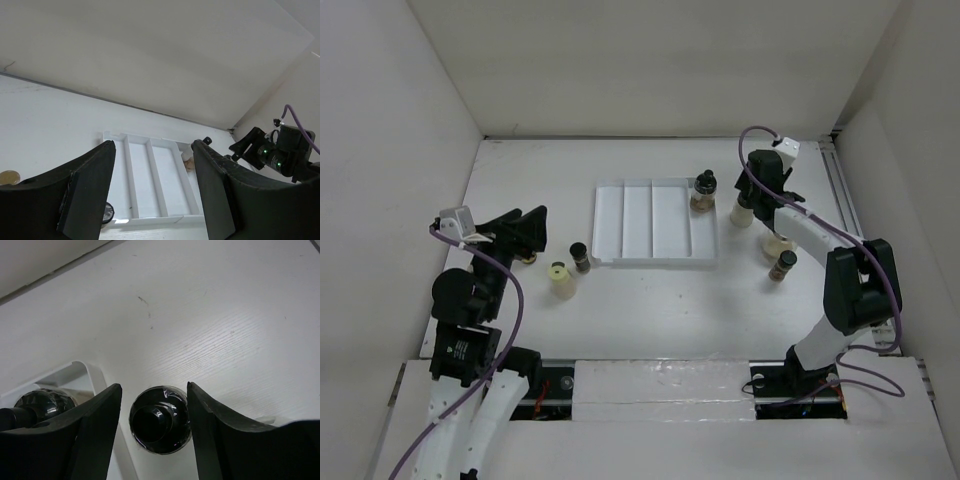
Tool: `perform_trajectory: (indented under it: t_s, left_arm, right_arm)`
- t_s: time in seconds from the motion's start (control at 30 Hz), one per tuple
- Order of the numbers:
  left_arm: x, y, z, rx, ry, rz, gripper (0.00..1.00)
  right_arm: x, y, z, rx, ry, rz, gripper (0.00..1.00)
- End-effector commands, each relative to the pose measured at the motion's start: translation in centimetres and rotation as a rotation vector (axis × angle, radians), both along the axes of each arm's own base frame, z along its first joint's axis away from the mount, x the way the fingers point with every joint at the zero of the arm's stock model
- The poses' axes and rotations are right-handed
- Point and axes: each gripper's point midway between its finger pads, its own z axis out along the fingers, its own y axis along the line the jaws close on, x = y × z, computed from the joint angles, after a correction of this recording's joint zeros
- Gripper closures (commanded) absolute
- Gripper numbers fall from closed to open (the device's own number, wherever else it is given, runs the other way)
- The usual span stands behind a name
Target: Organize the condiment bottles
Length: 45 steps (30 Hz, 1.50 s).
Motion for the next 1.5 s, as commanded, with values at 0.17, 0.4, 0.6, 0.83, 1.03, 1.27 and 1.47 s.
perform_trajectory:
  t_s: [0.17, 0.4, 0.6, 0.83, 1.03, 1.27, 1.47]
  left_arm:
    - [0.3, -0.6, 0.7, -0.009, -0.033, -0.026, 0.41]
    - [0.2, -0.9, 0.9, -0.008, -0.042, -0.044, 0.41]
    - [0.3, -0.9, 0.5, -0.014, -0.032, -0.046, 0.41]
    - [0.3, -0.9, 0.5, -0.014, -0.032, -0.046, 0.41]
    - [0.3, -0.9, 0.5, -0.014, -0.032, -0.046, 0.41]
    - [0.3, -0.9, 0.5, -0.014, -0.032, -0.046, 0.41]
    - [0.3, -0.9, 0.5, -0.014, -0.032, -0.046, 0.41]
  right_arm:
    - [0.6, 0.8, 0.1, 0.01, 0.005, 0.027, 0.5]
    - [-0.1, 1.4, -0.1, 0.011, 0.027, 0.025, 0.52]
    - [-0.9, 1.0, 1.3, -0.022, -0.001, -0.019, 0.77]
    - [-4.4, 2.5, 8.7, -0.056, -0.143, -0.006, 0.79]
    - [-7.2, 6.3, 9.1, -0.015, -0.147, 0.147, 0.79]
    - [-7.4, 10.8, 6.5, 0.006, -0.106, 0.271, 0.81]
    - [-7.1, 12.9, 5.2, 0.004, -0.095, 0.322, 0.82]
